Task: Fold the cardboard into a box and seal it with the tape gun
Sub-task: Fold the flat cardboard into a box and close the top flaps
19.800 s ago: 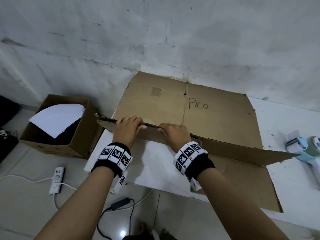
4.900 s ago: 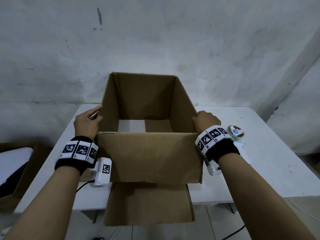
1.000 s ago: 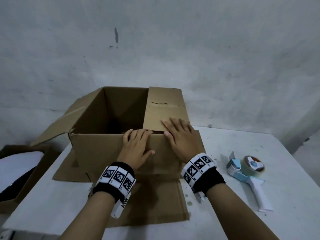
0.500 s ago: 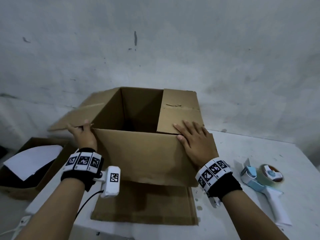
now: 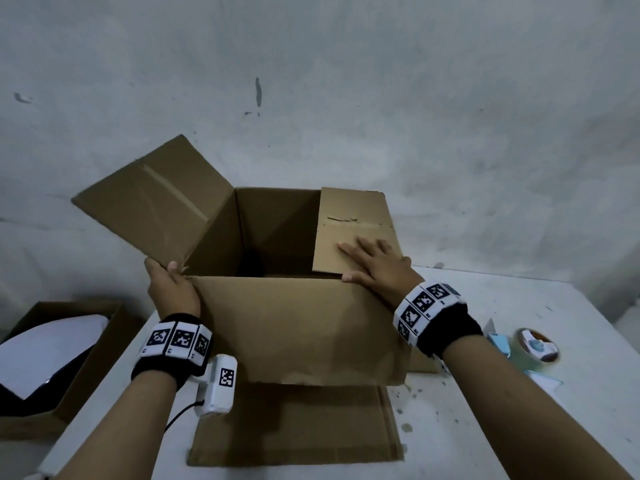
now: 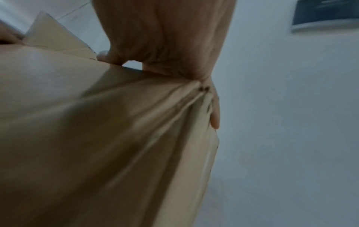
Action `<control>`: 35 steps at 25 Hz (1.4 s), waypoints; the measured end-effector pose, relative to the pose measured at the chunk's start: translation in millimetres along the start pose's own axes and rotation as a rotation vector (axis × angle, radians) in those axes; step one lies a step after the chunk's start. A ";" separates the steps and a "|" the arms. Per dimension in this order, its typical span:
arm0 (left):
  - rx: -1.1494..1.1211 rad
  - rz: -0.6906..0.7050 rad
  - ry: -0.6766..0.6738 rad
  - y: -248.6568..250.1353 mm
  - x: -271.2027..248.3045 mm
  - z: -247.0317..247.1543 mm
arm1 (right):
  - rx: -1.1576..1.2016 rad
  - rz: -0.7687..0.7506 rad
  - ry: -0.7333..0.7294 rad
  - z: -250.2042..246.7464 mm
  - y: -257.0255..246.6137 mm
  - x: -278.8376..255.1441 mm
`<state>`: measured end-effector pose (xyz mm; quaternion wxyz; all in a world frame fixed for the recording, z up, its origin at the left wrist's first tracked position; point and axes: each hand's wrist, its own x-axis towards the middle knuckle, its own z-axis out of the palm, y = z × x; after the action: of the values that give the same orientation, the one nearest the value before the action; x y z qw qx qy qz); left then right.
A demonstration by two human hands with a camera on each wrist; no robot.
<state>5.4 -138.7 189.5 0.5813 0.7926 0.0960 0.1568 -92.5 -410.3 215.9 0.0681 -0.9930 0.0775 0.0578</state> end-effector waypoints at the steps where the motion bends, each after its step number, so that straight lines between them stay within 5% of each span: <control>1: 0.000 0.004 -0.011 -0.4 0.8 -0.2 | -0.029 0.001 -0.019 -4.5 0.0 2.1; 7: 0.012 0.069 -0.063 -4.0 4.6 -6.7 | -0.377 -0.028 0.040 -0.3 -22.0 7.5; 14: 0.088 0.053 -0.107 -4.6 10.9 -3.9 | -0.192 -0.180 0.402 22.7 -27.7 -21.1; 20: 0.067 0.124 -0.166 -14.0 16.9 -7.0 | 0.150 -0.077 0.131 17.0 -24.5 -7.7; 24: 0.072 0.407 -0.298 -17.2 21.1 -17.7 | 0.278 -0.081 0.098 20.1 -17.4 -6.2; 27: 0.424 0.802 -0.438 -23.0 24.0 -11.6 | 0.393 -0.094 0.226 26.7 -16.3 -3.8; 33: 0.839 0.848 -0.568 -21.6 21.4 -2.1 | 0.527 -0.084 0.416 29.3 -14.3 -7.2; 35: 0.902 0.836 -0.597 -13.9 14.4 5.4 | 0.380 0.036 0.482 27.6 -2.6 -8.7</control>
<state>21.2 -134.5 176.8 0.0865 0.9371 -0.3267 0.0877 -103.4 -402.6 190.2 0.2313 -0.9460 0.1185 -0.1936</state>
